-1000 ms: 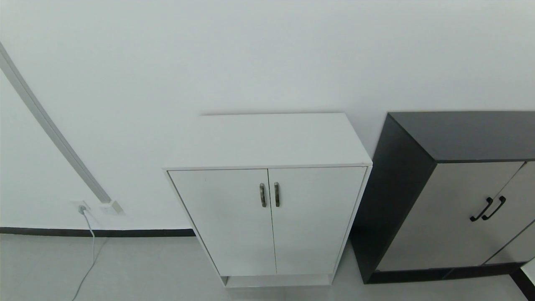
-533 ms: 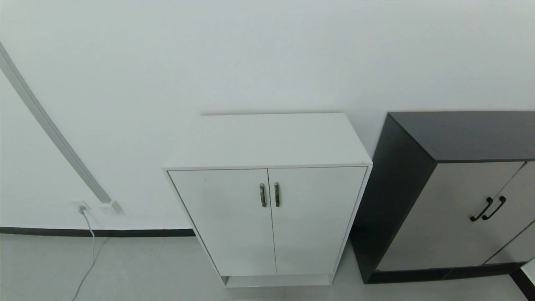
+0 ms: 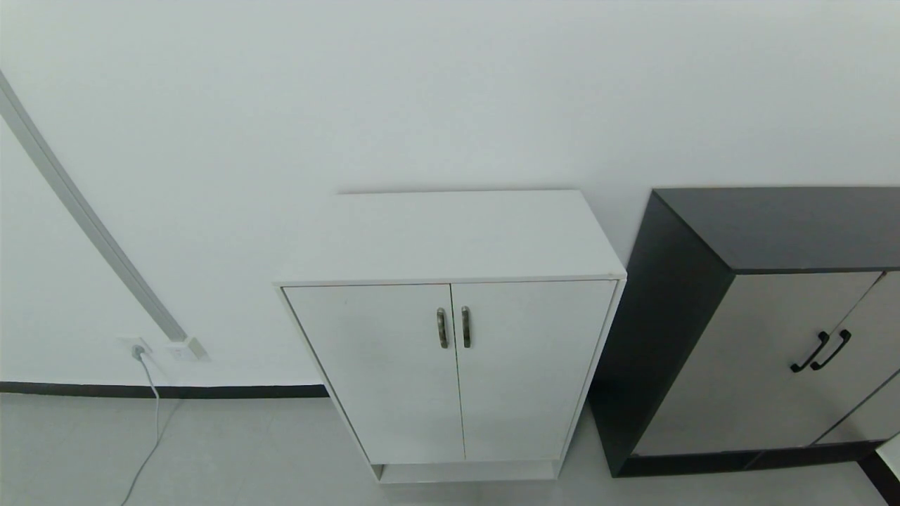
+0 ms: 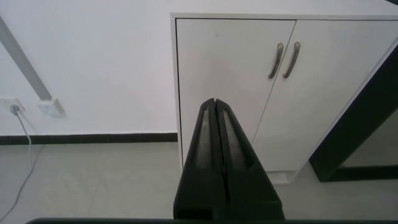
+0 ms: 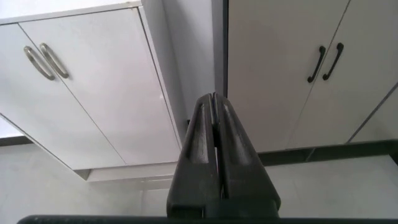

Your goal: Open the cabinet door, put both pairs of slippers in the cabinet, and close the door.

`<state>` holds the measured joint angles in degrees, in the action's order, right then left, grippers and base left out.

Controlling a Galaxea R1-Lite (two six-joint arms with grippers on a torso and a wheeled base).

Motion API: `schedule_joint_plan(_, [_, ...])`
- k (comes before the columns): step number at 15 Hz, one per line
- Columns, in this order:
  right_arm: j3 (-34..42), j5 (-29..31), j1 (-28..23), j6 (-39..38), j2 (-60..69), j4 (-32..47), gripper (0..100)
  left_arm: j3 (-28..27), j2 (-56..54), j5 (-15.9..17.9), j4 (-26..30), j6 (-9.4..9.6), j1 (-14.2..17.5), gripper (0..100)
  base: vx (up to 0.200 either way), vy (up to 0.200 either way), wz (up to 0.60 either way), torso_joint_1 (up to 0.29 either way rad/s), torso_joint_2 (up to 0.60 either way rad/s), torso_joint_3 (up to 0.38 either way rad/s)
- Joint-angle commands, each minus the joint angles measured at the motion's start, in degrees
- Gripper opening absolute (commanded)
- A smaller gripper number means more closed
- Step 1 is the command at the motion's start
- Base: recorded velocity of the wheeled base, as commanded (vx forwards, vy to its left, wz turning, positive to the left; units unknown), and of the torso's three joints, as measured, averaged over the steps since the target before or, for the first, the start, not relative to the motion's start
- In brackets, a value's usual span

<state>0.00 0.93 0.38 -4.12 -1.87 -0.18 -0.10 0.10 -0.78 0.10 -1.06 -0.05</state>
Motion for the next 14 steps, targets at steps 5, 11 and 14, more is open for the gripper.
schedule_joint_plan(5, [0.0,2.7,-0.1,-0.4,1.9,-0.2,0,0.1,0.1,0.0,0.0,0.27,0.0,0,0.0,0.0,0.0,0.0,0.0,0.0])
schedule_joint_plan(11, [0.0,-1.1,-0.1,3.9,1.9,0.2,0,0.1,0.1,0.0,-0.1,0.27,0.0,0,0.0,0.0,0.0,0.0,0.0,0.0])
schedule_joint_plan(14, [0.0,-0.9,-0.1,1.5,1.9,0.0,0,0.1,0.1,0.0,0.0,0.27,0.0,0,0.0,0.0,0.0,0.0,0.0,0.0])
